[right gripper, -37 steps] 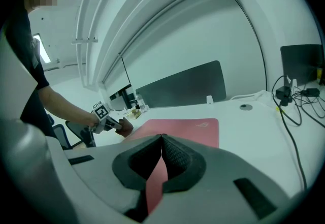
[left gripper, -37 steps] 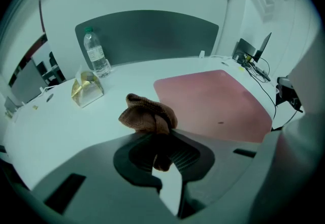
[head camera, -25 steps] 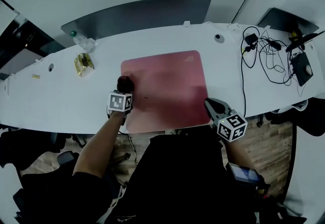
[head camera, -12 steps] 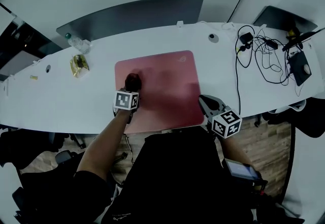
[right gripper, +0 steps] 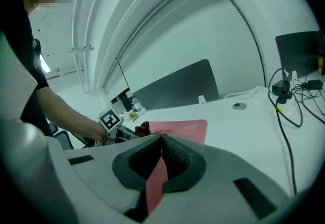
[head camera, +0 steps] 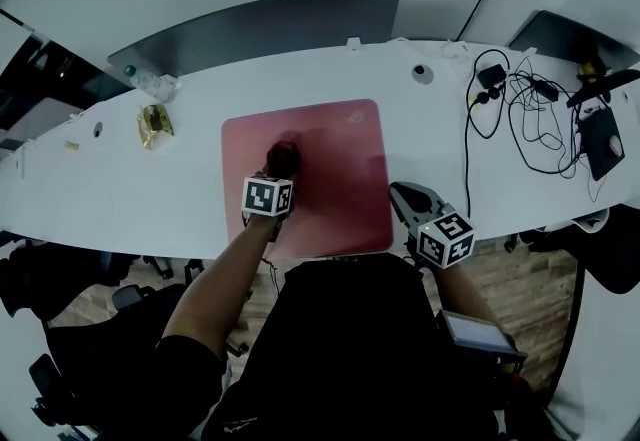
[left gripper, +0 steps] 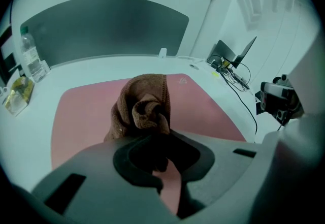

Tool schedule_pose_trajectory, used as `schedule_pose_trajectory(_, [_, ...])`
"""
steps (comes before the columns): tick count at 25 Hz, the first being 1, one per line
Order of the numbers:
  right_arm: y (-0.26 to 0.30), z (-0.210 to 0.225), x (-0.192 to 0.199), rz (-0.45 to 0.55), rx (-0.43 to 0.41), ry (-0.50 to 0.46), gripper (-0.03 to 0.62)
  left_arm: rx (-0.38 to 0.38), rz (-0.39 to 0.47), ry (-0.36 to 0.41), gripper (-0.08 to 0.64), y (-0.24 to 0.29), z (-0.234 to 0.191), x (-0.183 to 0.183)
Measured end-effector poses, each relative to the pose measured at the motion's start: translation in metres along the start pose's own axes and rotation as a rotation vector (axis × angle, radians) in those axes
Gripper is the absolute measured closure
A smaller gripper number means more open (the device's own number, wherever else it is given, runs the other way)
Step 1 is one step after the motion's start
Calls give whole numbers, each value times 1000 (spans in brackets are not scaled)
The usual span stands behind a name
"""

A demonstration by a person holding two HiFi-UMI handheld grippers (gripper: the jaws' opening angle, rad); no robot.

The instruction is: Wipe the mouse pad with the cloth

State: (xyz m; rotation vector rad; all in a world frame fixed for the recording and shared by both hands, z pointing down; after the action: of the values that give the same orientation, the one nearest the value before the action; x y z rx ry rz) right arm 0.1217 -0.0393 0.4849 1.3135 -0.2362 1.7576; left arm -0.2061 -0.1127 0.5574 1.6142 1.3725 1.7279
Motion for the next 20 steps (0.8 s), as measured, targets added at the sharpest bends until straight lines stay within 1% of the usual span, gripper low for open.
schedule_pose_trajectory(5, [0,16,-5,3,-16,10,566,38,-5,-11,503,17,30,-10])
schedule_pose_trajectory(8, [1,25,-6,7,-32,15,566,54,-15,8,503,26,51,-17])
schedule_pose_trajectory(13, [3,38,-5,7,-52,24,566,95,-7,53,503,39,85,-37])
schedule_pose_trajectory(17, [-1,45,-2,8,-54,31,566,125,-7,68,503,50,109,-43])
schedule_pose_trajectory(20, [-5,51,1,11,-47,39,566,147,-5,65,503,58,124,-47])
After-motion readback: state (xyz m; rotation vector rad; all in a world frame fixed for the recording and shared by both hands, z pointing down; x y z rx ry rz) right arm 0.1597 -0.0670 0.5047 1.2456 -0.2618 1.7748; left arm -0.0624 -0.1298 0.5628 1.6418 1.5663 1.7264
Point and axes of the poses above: the fingertips, and each gripper's own axes: y forward along the fingers, z to its right, x out of its underside, the point moved 10 cm from there along -y, backward along the fingers, and after that the axes turned 4 degrees about -x, right-handed, at the moved point
